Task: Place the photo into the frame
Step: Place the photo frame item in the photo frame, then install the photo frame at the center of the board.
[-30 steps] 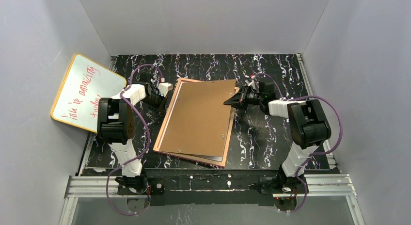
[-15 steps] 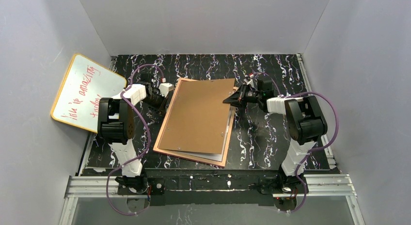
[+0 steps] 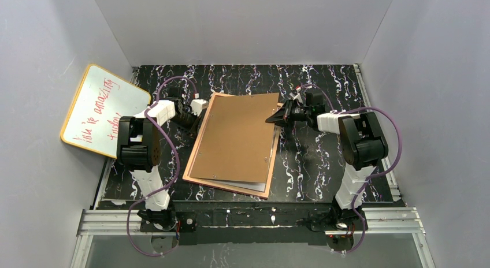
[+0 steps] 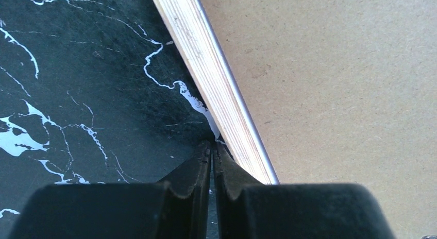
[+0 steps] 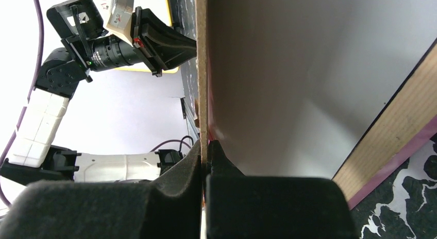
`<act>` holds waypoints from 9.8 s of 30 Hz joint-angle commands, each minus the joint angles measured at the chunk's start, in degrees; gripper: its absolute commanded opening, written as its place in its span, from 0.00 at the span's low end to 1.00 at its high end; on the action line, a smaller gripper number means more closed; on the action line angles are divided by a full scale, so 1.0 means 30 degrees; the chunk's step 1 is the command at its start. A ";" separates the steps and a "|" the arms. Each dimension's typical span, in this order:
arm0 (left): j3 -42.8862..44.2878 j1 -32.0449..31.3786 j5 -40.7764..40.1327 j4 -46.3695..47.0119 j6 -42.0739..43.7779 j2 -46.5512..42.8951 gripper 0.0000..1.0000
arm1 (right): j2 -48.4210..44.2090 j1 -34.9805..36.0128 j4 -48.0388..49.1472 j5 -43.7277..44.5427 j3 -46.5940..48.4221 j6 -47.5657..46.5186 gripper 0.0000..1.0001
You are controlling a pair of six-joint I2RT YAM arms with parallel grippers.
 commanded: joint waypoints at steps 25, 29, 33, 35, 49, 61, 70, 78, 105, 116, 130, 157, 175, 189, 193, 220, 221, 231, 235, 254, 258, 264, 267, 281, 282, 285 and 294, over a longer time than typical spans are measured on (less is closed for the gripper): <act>-0.2077 -0.1117 0.0260 -0.0850 0.0390 0.0346 0.00 | -0.0634 0.0708 0.5187 0.3598 -0.1436 0.1255 0.01; -0.2161 -0.1117 0.0304 -0.0857 0.0532 0.0235 0.00 | -0.0579 0.1012 0.4963 0.3845 -0.1408 0.1202 0.01; -0.2338 -0.1117 0.0523 -0.0871 0.0620 0.0287 0.00 | -0.0791 0.1477 0.4962 0.4701 -0.1934 0.1127 0.01; -0.2417 -0.1117 0.0653 -0.0886 0.0639 0.0285 0.00 | -0.0850 0.1753 0.4898 0.5165 -0.2222 0.1093 0.01; -0.2283 -0.1117 0.1361 -0.1222 0.0888 -0.0138 0.00 | -0.1158 0.3580 -0.5477 0.9941 0.1989 -0.2690 0.25; -0.2039 -0.0467 0.1202 -0.0998 0.0650 -0.0504 0.00 | -0.2555 0.4519 -0.9617 1.4446 0.3090 -0.2421 0.97; -0.1922 0.0119 0.1193 -0.1179 0.0887 -0.0468 0.00 | -0.1592 0.5262 -1.5497 1.7640 0.6517 -0.4151 0.99; -0.1864 0.0477 0.0930 -0.0931 0.0786 -0.0721 0.00 | -0.2044 0.5733 -1.7016 2.0927 0.6671 -0.4947 0.99; -0.2315 0.1960 0.5829 -0.5299 0.2512 0.0135 0.02 | -0.0125 1.3550 -0.3837 1.1816 0.4770 0.0070 0.60; -0.2988 0.0394 0.6402 -0.4049 0.1667 -0.0174 0.02 | 0.1733 1.3952 -0.2615 1.1876 0.4663 0.0331 0.53; -0.0460 0.1373 0.7166 -0.6592 0.3095 -0.0193 0.11 | 0.2145 1.3937 -0.2505 1.2250 0.3952 0.0099 0.49; -0.1424 0.0912 0.7953 -0.5907 0.3096 0.1550 0.14 | 0.3934 1.3937 -0.2004 1.1876 0.4814 0.0037 0.37; -0.1674 0.0905 0.7460 -0.5717 0.3217 0.1110 0.08 | 0.1092 1.3526 -0.0640 1.0598 0.2941 0.0461 0.35; -0.1797 0.0912 0.7384 -0.5367 0.2949 0.1048 0.05 | 0.2989 1.3153 -0.1318 1.0999 0.3929 -0.0196 0.34; -0.1899 0.0905 0.7382 -0.5241 0.2881 0.1051 0.04 | 0.3510 1.3213 -0.0980 1.0652 0.4042 0.0095 0.34; -0.2071 0.0895 0.7511 -0.4936 0.2740 0.1069 0.01 | 0.5083 1.3382 -0.0306 1.1197 0.4938 0.1639 0.26; -0.2055 0.0878 0.7514 -0.4940 0.2747 0.1048 0.01 | 0.5137 1.3399 -0.0318 1.1400 0.4950 0.1735 0.26; -0.1855 0.0890 0.7342 -0.5164 0.2840 0.0953 0.01 | 0.4611 1.3382 0.0054 1.1396 0.4659 0.2009 0.26; -0.0926 0.1044 0.7305 -0.5913 0.2892 0.1033 0.01 | 0.2797 1.2894 0.0690 1.0806 0.3896 0.1971 0.29; 0.4449 0.1315 0.8040 -0.3449 -0.2367 0.4793 0.19 | 0.4940 0.8787 -0.3310 1.1009 0.9389 -0.1339 0.42; 0.4202 0.1315 0.7790 -0.3169 -0.2208 0.4917 0.12 | 0.6634 0.8737 -0.3859 1.0947 1.1408 -0.1420 0.40; 0.3448 0.1315 0.7824 -0.2928 -0.1791 0.4919 0.08 | 0.8767 0.8694 -0.4641 1.1333 1.4013 -0.1506 0.39; 0.3131 0.1315 0.7925 -0.2839 -0.1640 0.4849 0.08 | 0.9585 0.8660 -0.4905 1.1512 1.4834 -0.1523 0.39; 0.2609 0.1315 0.7766 -0.2544 -0.1080 0.4774 0.05 | 1.1337 0.8692 -0.4349 1.0229 1.6250 -0.0596 0.35; 0.2565 0.1315 0.7794 -0.2539 -0.1022 0.4737 0.05 | 1.1368 0.8726 -0.4280 1.0122 1.6242 -0.0511 0.35; 0.2471 0.1315 0.7769 -0.2461 -0.1024 0.4744 0.05 | 1.1446 0.8806 -0.3990 0.9838 1.6211 -0.0263 0.35; 0.2539 0.1316 0.7824 -0.2395 -0.1070 0.4809 0.04 | 1.2050 0.9218 -0.3398 0.9288 1.6673 0.0999 0.33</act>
